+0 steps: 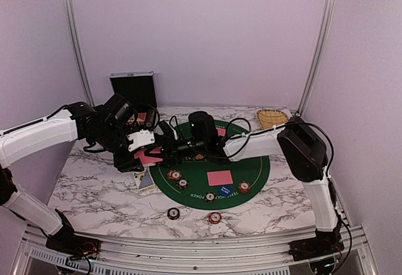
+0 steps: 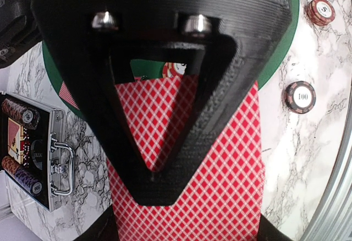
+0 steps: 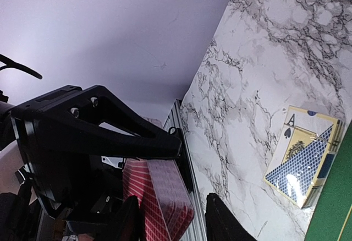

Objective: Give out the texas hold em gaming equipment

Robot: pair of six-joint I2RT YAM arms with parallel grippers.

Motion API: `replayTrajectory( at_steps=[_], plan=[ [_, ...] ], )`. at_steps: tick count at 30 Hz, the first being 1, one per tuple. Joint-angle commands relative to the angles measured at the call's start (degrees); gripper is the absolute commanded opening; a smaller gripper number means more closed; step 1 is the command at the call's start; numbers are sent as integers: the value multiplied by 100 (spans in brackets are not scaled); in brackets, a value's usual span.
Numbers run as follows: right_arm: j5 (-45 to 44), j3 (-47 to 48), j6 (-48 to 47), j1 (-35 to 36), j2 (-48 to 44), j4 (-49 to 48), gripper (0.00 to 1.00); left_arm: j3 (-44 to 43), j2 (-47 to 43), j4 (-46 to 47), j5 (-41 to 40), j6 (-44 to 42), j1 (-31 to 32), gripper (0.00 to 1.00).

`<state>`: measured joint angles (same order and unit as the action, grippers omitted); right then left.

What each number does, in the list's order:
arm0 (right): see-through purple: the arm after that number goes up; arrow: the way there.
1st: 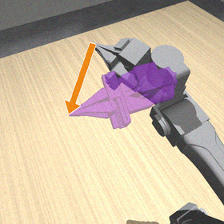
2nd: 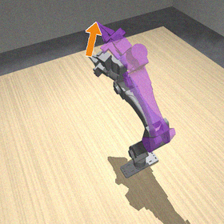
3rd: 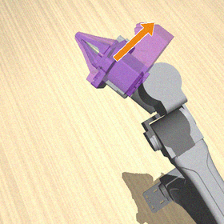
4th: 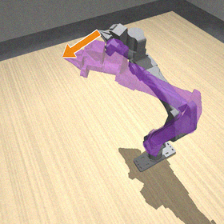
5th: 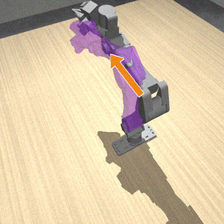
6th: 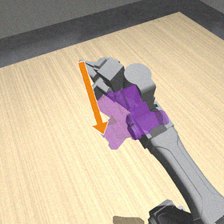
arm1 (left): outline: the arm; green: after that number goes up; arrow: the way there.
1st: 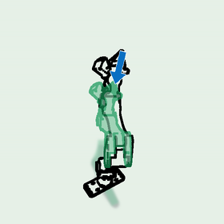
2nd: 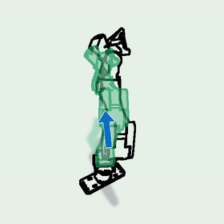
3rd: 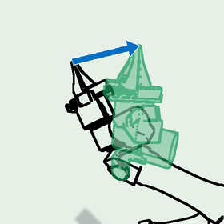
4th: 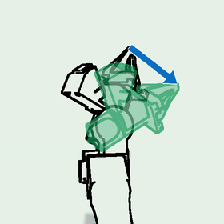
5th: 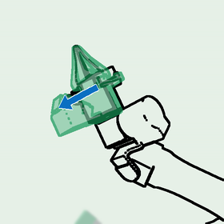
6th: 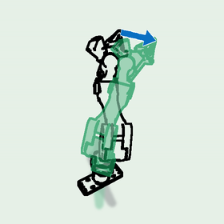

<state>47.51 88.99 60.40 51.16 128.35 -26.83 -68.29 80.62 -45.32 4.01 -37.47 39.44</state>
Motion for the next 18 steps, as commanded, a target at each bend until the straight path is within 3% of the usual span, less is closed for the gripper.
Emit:
replayTrajectory(
  at_steps=[1, 11, 18],
  plan=[
    [-118, -177, -175, -130, -243, 440, 38, -75, -137, 76, 30, 30, 2, 0],
    [-154, -537, -29, -188, -666, 209, 22, -37, -165, 81, -1, 21, -2, 0],
    [-206, -647, 56, -229, -851, 191, 15, -35, -184, 84, 4, 30, 2, 0]
  ],
)
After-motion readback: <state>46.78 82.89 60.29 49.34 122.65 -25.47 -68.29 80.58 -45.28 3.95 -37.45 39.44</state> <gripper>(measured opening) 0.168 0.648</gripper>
